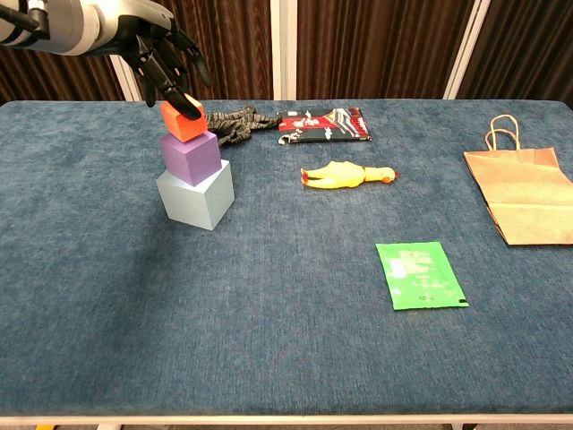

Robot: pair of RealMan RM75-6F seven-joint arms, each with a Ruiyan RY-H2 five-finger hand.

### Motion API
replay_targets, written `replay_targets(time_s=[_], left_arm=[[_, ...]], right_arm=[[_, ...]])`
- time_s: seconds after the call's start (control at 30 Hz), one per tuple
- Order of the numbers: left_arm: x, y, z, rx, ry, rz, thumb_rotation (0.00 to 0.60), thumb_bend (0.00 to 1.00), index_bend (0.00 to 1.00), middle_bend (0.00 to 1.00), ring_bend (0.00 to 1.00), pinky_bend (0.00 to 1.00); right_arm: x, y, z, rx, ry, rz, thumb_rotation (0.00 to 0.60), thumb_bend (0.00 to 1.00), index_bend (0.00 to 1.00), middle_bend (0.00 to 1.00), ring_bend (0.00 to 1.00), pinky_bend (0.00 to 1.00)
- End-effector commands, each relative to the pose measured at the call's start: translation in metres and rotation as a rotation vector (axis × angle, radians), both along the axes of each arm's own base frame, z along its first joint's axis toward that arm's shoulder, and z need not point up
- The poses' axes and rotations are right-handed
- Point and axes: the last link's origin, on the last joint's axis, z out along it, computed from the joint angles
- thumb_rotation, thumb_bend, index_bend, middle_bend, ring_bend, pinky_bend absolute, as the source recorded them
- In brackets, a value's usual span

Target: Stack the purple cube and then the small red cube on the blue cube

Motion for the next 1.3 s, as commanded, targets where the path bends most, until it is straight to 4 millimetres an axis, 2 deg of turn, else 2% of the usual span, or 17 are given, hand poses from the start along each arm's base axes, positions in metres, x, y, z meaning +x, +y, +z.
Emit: replay_targets(time_s=[0.03, 0.47, 1.03, 1.3], left_arm=[[0.0024, 0.0014, -0.0009, 0.008, 0.006, 0.014, 0.600, 0.20, 0.42, 0.68, 0.50, 0.54], [-0.0032, -0.0002, -0.0022, -0.001, 0.031, 0.066, 0.600, 0.20, 0.42, 0.68, 0.50, 0.54], [0.0041, -0.0021, -0.0032, 0.001, 0.003, 0.095, 0.600, 0.20, 0.42, 0.69, 0.50, 0.54], [-0.0004, -0.0041, -0.0055, -0.011, 0.021, 0.095, 0.600, 0.20, 0.41, 0.67, 0.50, 0.54]], right_arm=[[-0.0001, 0.0000, 0.0001, 0.001, -0.001, -0.001, 0.600, 0.23, 0.00, 0.07, 0.00, 0.00], [-0.0011, -0.0007, 0.0007, 0.001, -0.003, -0.006, 0.600, 0.23, 0.00, 0.07, 0.00, 0.00], [-0.0011, 0.0001, 0.0021, -0.005, -0.005, -0.003, 0.600, 0.23, 0.00, 0.07, 0.00, 0.00], [-0.0015, 0.0007, 0.0021, -0.006, -0.004, -0.004, 0.600, 0.23, 0.00, 0.07, 0.00, 0.00]])
